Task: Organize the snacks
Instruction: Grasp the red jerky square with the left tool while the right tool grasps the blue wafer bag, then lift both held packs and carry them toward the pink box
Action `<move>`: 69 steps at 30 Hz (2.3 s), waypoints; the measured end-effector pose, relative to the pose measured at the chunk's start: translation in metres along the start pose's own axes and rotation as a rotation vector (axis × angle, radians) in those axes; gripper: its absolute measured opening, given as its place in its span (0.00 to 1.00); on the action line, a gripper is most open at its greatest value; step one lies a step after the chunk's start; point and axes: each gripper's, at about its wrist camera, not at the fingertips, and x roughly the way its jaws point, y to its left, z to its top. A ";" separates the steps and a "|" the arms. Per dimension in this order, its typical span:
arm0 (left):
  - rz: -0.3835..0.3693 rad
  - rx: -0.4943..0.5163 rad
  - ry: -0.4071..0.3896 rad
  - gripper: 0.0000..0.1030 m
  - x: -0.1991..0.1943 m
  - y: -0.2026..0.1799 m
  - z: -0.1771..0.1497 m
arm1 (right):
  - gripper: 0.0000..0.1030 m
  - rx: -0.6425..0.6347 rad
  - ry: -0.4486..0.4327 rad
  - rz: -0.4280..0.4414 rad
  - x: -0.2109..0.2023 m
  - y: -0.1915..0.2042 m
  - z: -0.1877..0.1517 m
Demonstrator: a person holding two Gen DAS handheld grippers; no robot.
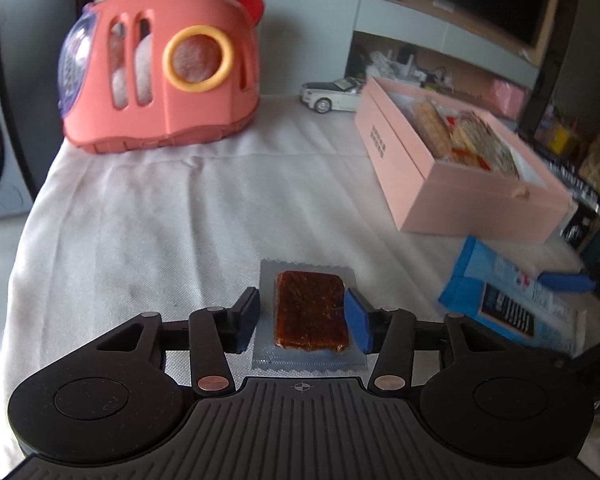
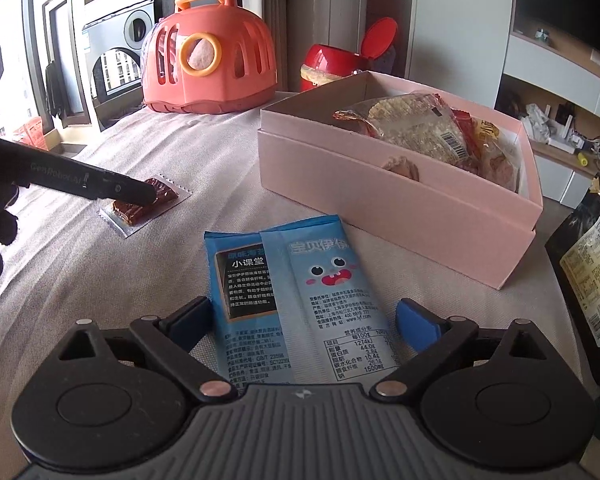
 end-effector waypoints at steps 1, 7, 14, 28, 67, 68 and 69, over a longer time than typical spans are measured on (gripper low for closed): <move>0.016 0.029 0.003 0.53 0.001 -0.005 -0.001 | 0.95 0.000 0.000 0.000 0.000 0.000 0.000; 0.047 0.084 0.002 0.58 0.003 -0.016 -0.003 | 0.95 0.000 0.000 0.001 0.000 0.000 0.000; 0.058 0.088 0.013 0.49 0.000 -0.017 -0.004 | 0.95 0.002 0.001 0.003 0.000 -0.001 0.000; -0.018 0.076 0.021 0.43 -0.029 -0.036 -0.031 | 0.97 0.004 0.005 0.007 0.000 0.000 0.000; -0.136 0.137 -0.213 0.41 -0.118 -0.076 -0.044 | 0.81 -0.102 -0.081 -0.016 -0.121 -0.007 0.013; -0.142 0.143 -0.245 0.41 -0.127 -0.077 -0.033 | 0.81 -0.092 -0.131 -0.026 -0.136 -0.011 0.021; -0.146 0.150 -0.275 0.41 -0.135 -0.079 -0.019 | 0.81 -0.076 -0.173 -0.030 -0.149 -0.016 0.031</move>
